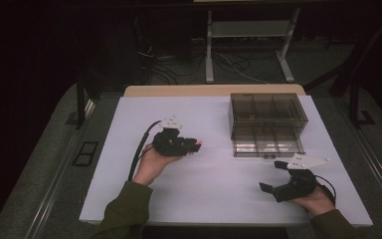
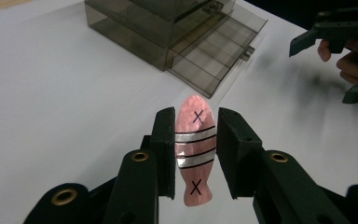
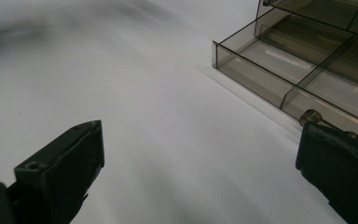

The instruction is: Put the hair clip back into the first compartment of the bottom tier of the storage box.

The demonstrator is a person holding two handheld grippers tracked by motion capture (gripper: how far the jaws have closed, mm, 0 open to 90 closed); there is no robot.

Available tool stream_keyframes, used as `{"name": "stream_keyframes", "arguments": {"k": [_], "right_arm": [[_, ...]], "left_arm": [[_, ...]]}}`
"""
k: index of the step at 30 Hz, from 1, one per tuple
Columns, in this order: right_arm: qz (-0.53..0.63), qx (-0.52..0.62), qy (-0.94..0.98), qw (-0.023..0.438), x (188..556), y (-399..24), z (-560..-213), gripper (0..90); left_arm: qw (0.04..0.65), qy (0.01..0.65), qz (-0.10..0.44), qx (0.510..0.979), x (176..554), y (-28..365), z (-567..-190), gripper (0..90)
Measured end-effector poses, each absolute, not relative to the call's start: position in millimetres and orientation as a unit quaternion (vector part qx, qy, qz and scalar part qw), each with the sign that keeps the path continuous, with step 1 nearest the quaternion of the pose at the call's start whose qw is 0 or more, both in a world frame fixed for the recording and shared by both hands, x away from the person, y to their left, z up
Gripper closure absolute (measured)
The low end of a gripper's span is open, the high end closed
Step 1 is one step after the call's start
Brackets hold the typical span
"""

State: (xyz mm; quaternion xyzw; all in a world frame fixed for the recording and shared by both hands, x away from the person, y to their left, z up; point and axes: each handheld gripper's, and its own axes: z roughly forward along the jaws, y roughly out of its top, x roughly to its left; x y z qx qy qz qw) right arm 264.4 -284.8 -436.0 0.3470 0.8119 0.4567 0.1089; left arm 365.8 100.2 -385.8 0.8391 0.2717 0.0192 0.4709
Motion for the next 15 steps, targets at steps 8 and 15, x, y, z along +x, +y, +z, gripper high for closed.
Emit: {"name": "stream_keyframes", "arguments": {"k": [8, 15], "right_arm": [[0.455, 0.345, 0.814, 0.108, 265, -285, -437, 0.5], [0.455, 0.344, 0.814, 0.108, 264, -283, -437, 0.5]], "left_arm": [[0.473, 0.26, 0.015, 0.842, 370, 88, -385, 67.9], [0.477, 0.252, 0.01, 0.842, 373, 77, -383, 68.0]]}}
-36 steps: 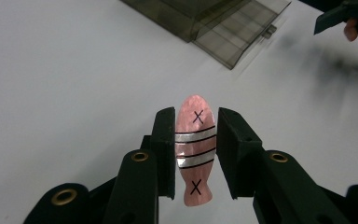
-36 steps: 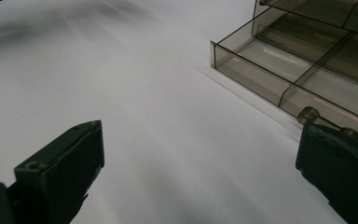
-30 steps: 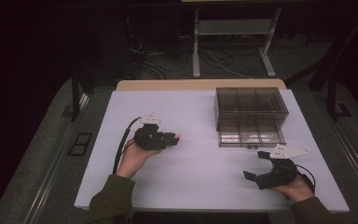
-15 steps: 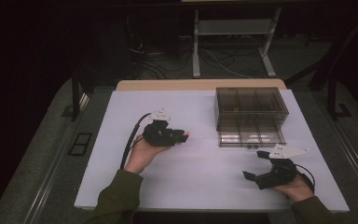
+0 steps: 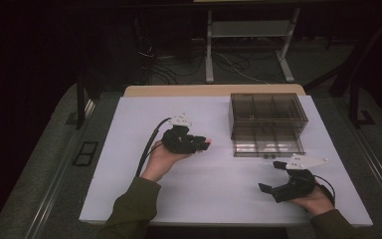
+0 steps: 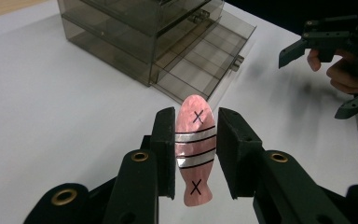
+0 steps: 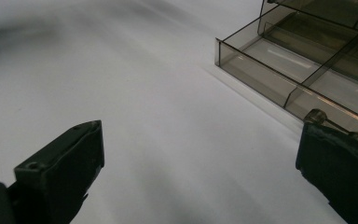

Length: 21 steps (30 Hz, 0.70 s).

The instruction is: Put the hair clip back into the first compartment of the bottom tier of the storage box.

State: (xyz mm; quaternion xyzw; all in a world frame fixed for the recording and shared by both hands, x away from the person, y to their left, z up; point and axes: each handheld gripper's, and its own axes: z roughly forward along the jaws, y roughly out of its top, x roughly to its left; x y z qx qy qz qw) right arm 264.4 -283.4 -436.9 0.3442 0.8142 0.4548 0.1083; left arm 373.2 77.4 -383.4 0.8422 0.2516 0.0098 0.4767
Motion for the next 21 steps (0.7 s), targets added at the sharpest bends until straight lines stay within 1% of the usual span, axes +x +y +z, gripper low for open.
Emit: {"name": "stream_keyframes", "arguments": {"k": [21], "right_arm": [[0.456, 0.344, 0.813, 0.109, 264, -284, -437, 0.5]], "left_arm": [[0.49, 0.229, -0.003, 0.841, 385, 42, -384, 67.9]]}}
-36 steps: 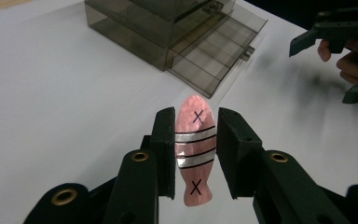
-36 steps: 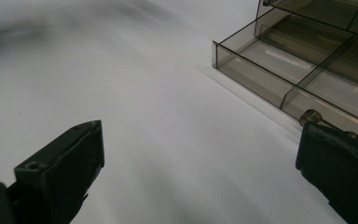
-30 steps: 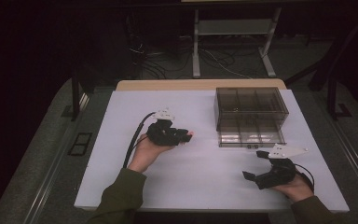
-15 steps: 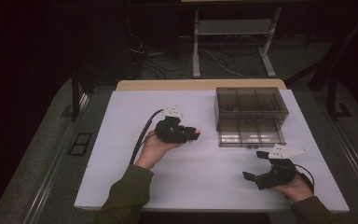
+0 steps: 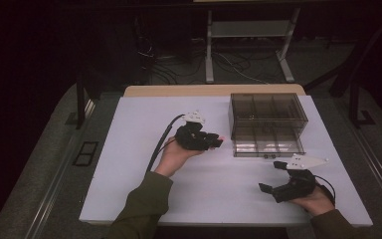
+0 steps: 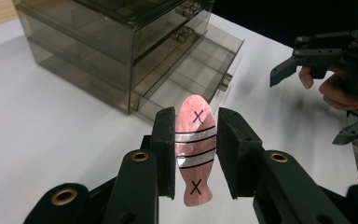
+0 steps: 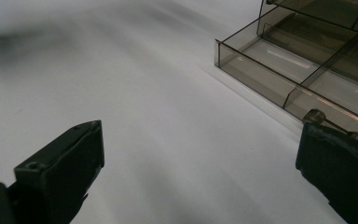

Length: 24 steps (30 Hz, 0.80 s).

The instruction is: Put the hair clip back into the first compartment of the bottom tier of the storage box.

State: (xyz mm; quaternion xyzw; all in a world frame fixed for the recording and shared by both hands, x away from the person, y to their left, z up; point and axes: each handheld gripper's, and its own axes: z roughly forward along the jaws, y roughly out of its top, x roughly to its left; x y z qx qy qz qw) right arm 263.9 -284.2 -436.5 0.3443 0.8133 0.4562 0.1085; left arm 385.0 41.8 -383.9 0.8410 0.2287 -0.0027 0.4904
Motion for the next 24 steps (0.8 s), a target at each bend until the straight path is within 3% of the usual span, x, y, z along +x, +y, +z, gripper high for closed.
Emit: {"name": "stream_keyframes", "arguments": {"k": [24], "right_arm": [[0.458, 0.344, 0.813, 0.108, 263, -284, -436, 0.5]], "left_arm": [[0.502, 0.203, -0.019, 0.84, 399, -11, -392, 67.9]]}}
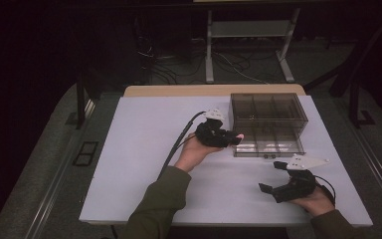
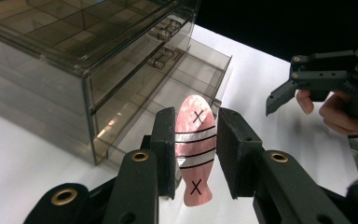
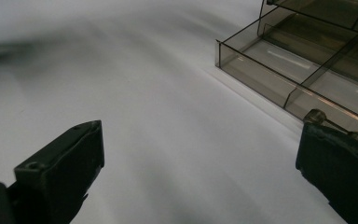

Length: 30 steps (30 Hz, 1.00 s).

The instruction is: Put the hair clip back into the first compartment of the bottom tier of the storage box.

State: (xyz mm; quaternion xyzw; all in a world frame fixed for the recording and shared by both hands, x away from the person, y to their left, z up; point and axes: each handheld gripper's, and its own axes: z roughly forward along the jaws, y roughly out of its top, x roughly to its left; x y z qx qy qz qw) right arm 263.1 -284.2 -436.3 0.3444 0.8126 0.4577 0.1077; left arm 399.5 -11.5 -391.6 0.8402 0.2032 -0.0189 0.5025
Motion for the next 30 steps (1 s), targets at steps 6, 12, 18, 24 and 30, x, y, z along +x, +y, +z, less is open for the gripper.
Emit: {"name": "stream_keyframes", "arguments": {"k": [6, 12, 18, 24, 30], "right_arm": [[0.459, 0.345, 0.812, 0.107, 263, -285, -436, 0.5], [0.46, 0.344, 0.812, 0.107, 263, -285, -436, 0.5], [0.46, 0.344, 0.812, 0.107, 263, -285, -436, 0.5], [0.461, 0.344, 0.811, 0.107, 263, -285, -436, 0.5], [0.462, 0.346, 0.809, 0.107, 263, -286, -435, 0.5]], "left_arm": [[0.497, 0.199, -0.019, 0.845, 406, -22, -398, 67.9], [0.493, 0.198, -0.017, 0.847, 411, -30, -404, 67.9], [0.49, 0.208, -0.017, 0.847, 415, -40, -413, 67.9], [0.475, 0.201, -0.01, 0.857, 417, -51, -420, 67.9], [0.451, 0.194, 0.0, 0.871, 417, -61, -427, 67.9]]}}
